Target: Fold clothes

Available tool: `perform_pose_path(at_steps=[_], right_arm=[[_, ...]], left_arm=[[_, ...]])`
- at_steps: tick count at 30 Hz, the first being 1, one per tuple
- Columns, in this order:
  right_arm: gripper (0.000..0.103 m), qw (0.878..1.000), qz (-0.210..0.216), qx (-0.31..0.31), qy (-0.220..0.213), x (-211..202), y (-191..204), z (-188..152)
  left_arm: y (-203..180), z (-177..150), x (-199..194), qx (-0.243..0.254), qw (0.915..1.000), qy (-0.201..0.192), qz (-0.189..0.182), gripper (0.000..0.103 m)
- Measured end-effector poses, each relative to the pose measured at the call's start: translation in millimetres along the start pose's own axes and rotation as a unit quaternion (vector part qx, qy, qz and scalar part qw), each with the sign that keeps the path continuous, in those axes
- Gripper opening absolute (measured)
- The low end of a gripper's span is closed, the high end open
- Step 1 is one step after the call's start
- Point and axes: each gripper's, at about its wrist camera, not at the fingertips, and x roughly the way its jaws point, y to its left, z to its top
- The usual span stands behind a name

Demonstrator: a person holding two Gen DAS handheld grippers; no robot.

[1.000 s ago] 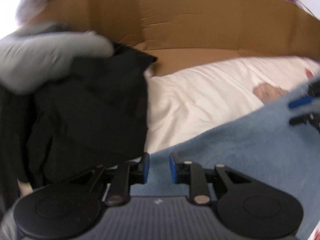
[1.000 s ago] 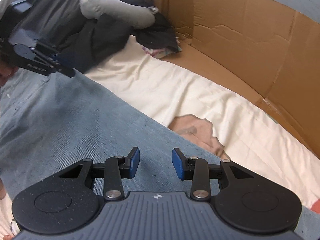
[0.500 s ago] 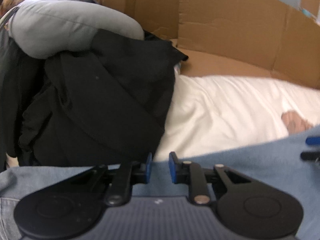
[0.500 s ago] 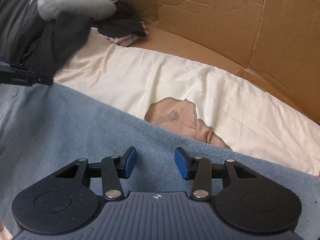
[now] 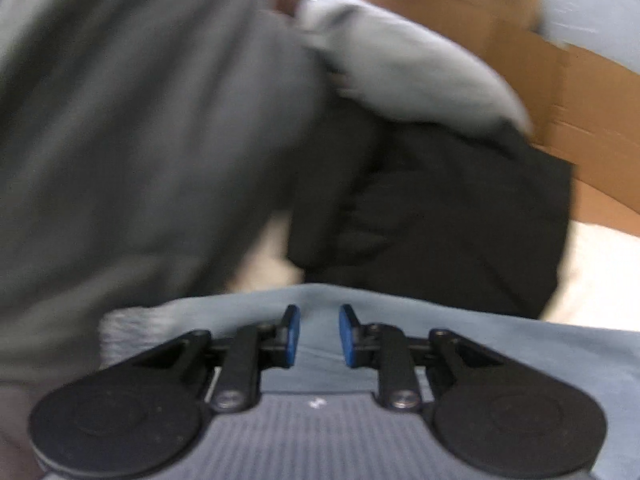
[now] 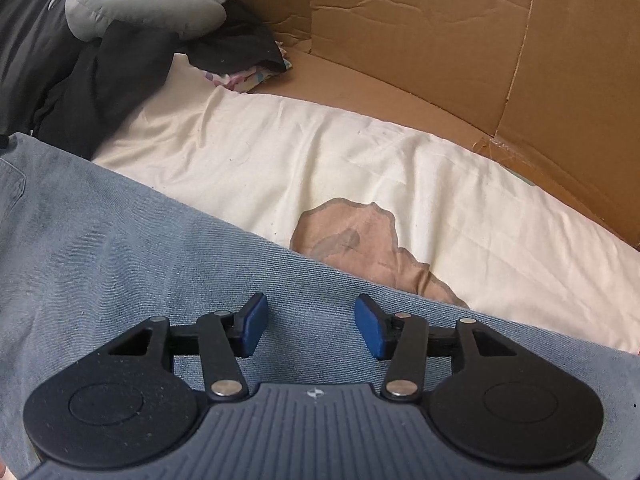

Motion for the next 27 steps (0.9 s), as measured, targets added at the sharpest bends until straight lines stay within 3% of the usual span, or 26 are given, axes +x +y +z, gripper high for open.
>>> perform_pose_path(at_steps=[5, 10, 14, 18, 22, 25, 27], right_arm=[[0.056, 1.0, 0.004, -0.003, 0.0, 0, -1, 0], [0.057, 1.0, 0.014, -0.005, 0.004, 0, -3, 1], [0.057, 1.0, 0.017, -0.006, 0.007, 0, -4, 2], [0.057, 1.0, 0.016, -0.002, 0.01, 1, -3, 3], [0.059, 1.0, 0.019, 0.001, 0.013, 3, -2, 4], [0.059, 1.0, 0.024, -0.001, 0.018, 2, -4, 5], [0.059, 0.999, 0.028, -0.007, 0.022, 1, -4, 6]], left_arm=[[48, -3, 15, -0.074, 0.9969, 0.018, 0.021, 0.02], [65, -10, 30, -0.091, 0.9952, 0.034, 0.015, 0.018], [82, -6, 52, -0.108, 0.9917, 0.069, -0.001, 0.003], [91, -3, 78, -0.114, 0.9874, 0.107, -0.024, 0.003], [85, 7, 88, -0.096, 0.9861, 0.134, -0.019, 0.003], [84, 16, 70, -0.075, 0.9871, 0.14, -0.023, 0.003], [85, 22, 54, -0.06, 0.9878, 0.141, -0.03, 0.01]])
